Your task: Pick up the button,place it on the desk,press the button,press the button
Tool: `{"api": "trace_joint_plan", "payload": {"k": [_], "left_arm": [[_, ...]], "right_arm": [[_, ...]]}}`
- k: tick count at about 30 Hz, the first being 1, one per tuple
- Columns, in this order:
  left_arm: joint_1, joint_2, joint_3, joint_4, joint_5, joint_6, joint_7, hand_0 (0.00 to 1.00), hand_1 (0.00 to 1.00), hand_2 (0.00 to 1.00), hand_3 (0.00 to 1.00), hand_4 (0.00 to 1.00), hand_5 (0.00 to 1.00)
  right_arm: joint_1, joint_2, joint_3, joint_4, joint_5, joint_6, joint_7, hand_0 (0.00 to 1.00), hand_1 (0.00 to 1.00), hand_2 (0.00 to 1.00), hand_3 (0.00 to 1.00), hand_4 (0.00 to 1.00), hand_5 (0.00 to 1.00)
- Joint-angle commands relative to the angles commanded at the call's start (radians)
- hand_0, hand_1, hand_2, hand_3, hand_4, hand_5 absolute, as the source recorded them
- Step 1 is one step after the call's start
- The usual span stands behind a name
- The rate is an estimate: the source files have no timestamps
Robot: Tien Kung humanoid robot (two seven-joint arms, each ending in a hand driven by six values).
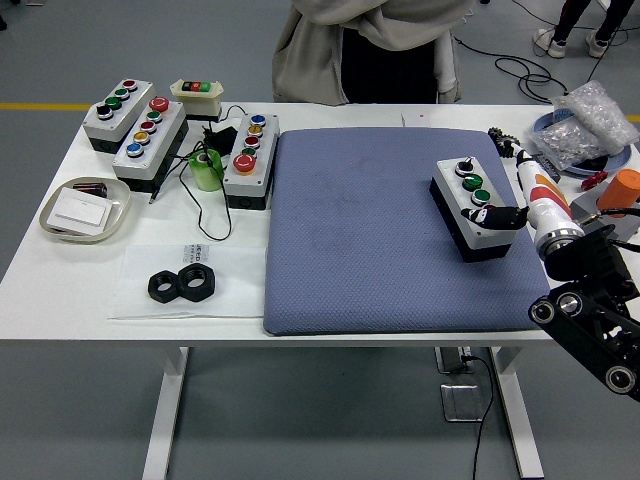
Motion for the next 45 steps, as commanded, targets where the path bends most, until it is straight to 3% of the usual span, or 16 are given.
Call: {"api": "trace_joint_plan", "payload": {"k": [9,12,13,18,19,24,25,30,31,36,37,39,42,43,45], "left_arm": [[0.000,0.001,0.002,-0.001,-0.001,0.000,-0.001,0.773,0.804,0.885,0.808,0.567,0.998],[-0.001,0.002,0.000,-0.001,0.002,-0.001,0.000,0.773,0.804,0.885,0.808,0.567,0.998],[-0.001,0.002,-0.001,-0.001,0.003,-0.001,0.001,0.773,0.804,0.884,0.807,0.567,0.998],[-0.002,0.002,-0.001,-0.001,0.005,-0.001,0.001,0.773,0.804,0.884,0.807,0.567,0.998],[-0.002,0.002,-0.002,-0.001,0.006,-0.001,0.002,0.773,0.804,0.884,0.807,0.568,0.998],[-0.002,0.003,-0.009,-0.001,0.019,-0.003,0.006,0.773,0.804,0.884,0.807,0.568,0.998],[-0.002,0.003,-0.008,-0.001,0.019,-0.003,0.006,0.773,0.804,0.885,0.807,0.566,0.998],[-0.001,0.004,-0.010,-0.001,0.024,-0.003,0.006,0.773,0.804,0.885,0.807,0.566,0.998],[-0.001,0.004,-0.010,-0.001,0.025,-0.003,0.007,0.773,0.804,0.886,0.807,0.567,0.998],[0.000,0.005,-0.013,0.000,0.029,-0.003,0.007,0.773,0.804,0.886,0.807,0.567,0.998],[0.000,0.005,-0.014,0.000,0.030,-0.003,0.007,0.773,0.804,0.886,0.807,0.567,0.998],[0.000,0.005,-0.014,0.000,0.030,-0.003,0.007,0.773,0.804,0.886,0.807,0.567,0.998],[0.002,0.005,-0.016,0.000,0.033,-0.001,0.008,0.773,0.804,0.886,0.807,0.567,0.998],[0.002,0.005,-0.017,0.000,0.034,-0.002,0.008,0.773,0.804,0.886,0.807,0.569,0.998],[0.003,0.005,-0.019,0.000,0.039,-0.002,0.010,0.773,0.804,0.886,0.807,0.569,0.998]], "right_arm": [[0.041,0.055,-0.029,-0.099,0.010,0.015,-0.035,0.998,0.933,0.998,0.998,0.993,0.171],[0.062,0.068,-0.037,-0.139,0.008,0.039,-0.068,0.998,0.933,0.998,0.998,0.993,0.171],[0.064,0.069,-0.038,-0.143,0.007,0.043,-0.075,0.967,0.877,0.953,0.998,0.981,0.166],[0.080,0.070,-0.035,-0.155,-0.019,0.085,-0.132,0.967,0.877,0.953,0.998,0.981,0.166],[0.083,0.069,-0.037,-0.156,-0.023,0.087,-0.140,0.857,0.749,0.829,0.925,0.932,0.119],[0.096,0.060,-0.055,-0.160,-0.070,0.105,-0.195,0.857,0.749,0.829,0.925,0.932,0.119],[0.097,0.058,-0.058,-0.160,-0.083,0.105,-0.203,0.628,0.575,0.648,0.838,0.833,0.003],[0.098,0.049,-0.062,-0.164,-0.109,0.106,-0.207,0.628,0.575,0.648,0.838,0.833,0.003],[0.099,0.048,-0.063,-0.166,-0.110,0.108,-0.207,0.510,0.500,0.578,0.791,0.825,0.002],[0.101,0.039,-0.070,-0.171,-0.105,0.139,-0.207,0.510,0.500,0.578,0.791,0.825,0.002],[0.101,0.035,-0.074,-0.171,-0.107,0.143,-0.207,0.460,0.465,0.550,0.742,0.822,0.002],[0.101,0.030,-0.079,-0.169,-0.110,0.146,-0.207,0.460,0.465,0.550,0.742,0.822,0.002],[0.111,0.005,-0.116,-0.158,-0.128,0.162,-0.207,0.460,0.465,0.550,0.742,0.822,0.002],[0.112,0.002,-0.122,-0.157,-0.130,0.164,-0.207,0.420,0.440,0.549,0.682,0.817,0.002],[0.118,-0.014,-0.146,-0.145,-0.135,0.168,-0.206,0.420,0.440,0.549,0.682,0.817,0.002]]}}
